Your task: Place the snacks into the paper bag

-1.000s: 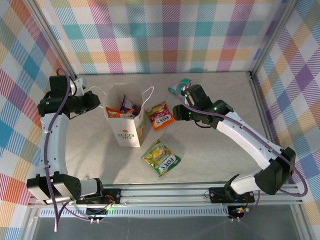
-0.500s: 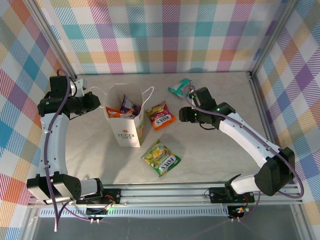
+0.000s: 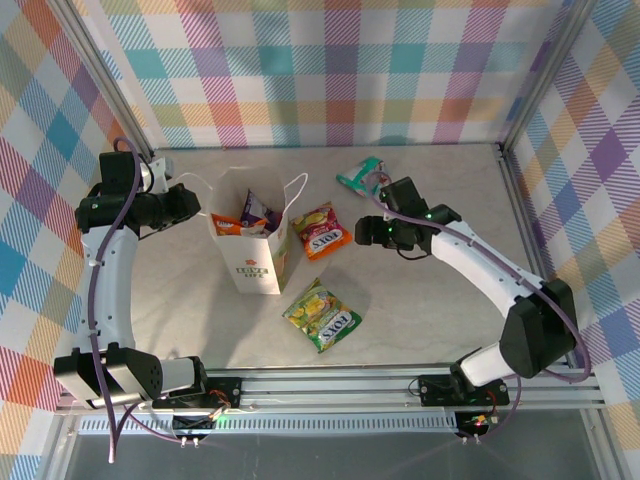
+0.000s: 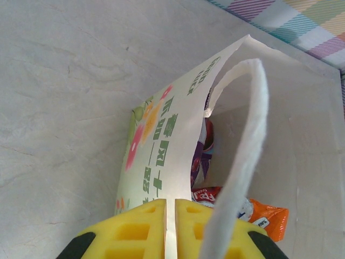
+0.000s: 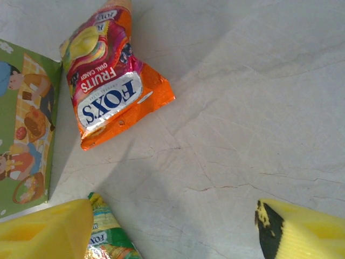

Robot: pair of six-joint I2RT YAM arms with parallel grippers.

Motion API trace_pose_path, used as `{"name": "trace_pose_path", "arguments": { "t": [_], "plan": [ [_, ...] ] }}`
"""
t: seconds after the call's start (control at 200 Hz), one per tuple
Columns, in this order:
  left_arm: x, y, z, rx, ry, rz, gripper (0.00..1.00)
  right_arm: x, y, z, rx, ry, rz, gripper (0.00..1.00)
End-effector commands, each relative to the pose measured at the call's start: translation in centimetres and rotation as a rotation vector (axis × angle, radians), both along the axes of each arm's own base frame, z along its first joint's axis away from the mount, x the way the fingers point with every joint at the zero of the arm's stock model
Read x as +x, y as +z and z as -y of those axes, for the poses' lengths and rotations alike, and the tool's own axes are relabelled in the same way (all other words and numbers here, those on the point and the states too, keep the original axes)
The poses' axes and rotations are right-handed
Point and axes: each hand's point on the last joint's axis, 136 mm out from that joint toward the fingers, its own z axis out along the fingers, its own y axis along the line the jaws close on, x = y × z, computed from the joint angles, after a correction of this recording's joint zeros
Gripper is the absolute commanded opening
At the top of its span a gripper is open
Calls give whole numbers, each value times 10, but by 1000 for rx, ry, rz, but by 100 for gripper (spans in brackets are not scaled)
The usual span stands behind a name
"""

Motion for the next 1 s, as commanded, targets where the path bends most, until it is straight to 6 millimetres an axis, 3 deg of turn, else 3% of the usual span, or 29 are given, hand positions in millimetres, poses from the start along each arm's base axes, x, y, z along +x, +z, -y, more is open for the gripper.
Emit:
{"name": "trace_pose_path", "arguments": {
  "t": [0.0,0.435,0.995],
  "plan": [
    [-1,4,-9,17,31,-1,13,5,-9,-5,28,-7,-17,83],
    [-2,5,-13,32,43,-1,13,30,-34,-27,62,39,-17,91],
    [-5,5,-17,66,46,-13,13,69,-62,-63,121,90,-27,91]
  ]
}}
